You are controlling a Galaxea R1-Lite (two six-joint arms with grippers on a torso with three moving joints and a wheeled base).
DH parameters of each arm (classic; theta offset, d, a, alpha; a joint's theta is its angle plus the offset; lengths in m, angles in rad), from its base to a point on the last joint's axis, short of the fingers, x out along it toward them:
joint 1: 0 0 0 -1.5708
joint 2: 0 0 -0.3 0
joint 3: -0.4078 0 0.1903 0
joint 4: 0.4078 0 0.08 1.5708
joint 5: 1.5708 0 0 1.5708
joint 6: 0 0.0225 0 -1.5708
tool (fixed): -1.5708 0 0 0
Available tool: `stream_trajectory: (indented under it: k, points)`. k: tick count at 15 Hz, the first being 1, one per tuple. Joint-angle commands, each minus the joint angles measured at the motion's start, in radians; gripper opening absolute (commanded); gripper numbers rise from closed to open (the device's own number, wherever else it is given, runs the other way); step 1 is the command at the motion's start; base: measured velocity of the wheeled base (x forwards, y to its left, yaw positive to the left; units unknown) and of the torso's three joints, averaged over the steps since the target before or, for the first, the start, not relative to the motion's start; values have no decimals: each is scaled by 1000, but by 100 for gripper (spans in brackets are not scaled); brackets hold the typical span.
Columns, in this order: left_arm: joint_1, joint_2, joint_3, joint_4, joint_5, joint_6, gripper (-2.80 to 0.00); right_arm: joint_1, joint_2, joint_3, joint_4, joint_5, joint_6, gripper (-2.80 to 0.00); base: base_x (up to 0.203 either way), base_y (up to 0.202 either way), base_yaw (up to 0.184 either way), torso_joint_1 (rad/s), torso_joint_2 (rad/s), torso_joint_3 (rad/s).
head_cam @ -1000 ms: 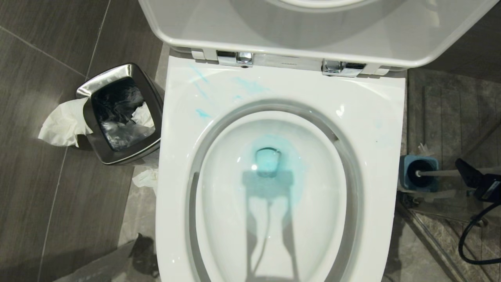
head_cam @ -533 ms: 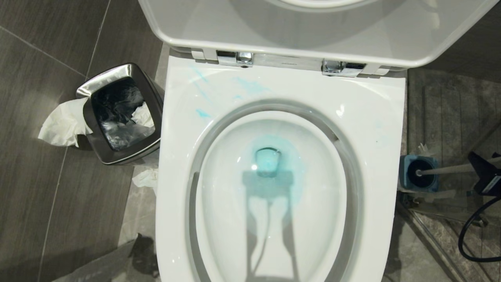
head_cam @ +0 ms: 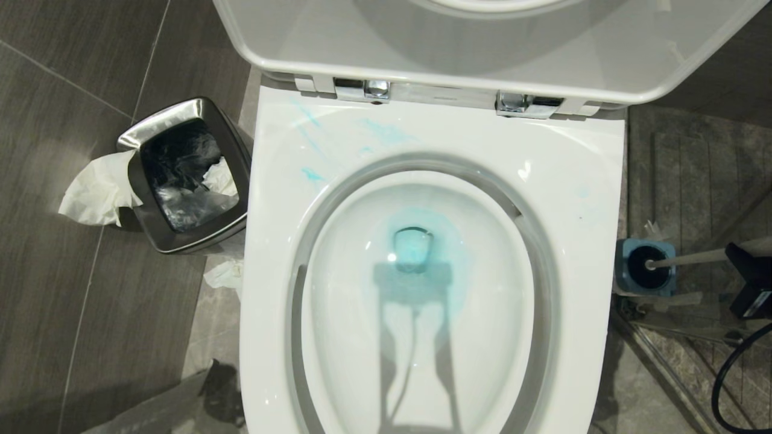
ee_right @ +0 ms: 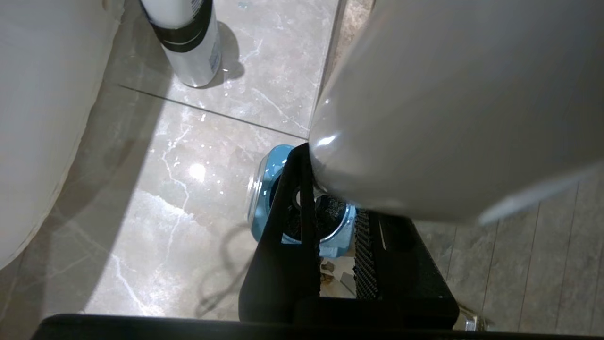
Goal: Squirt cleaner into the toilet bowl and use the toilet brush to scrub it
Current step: Scrub the toilet bowl
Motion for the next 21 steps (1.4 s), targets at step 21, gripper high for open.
stream_trajectory:
  k: [21]
  points:
    - [0, 1, 2, 0, 0, 0, -280, -1, -447, -368, 706, 19, 150, -280, 0, 0, 0, 0, 0, 0]
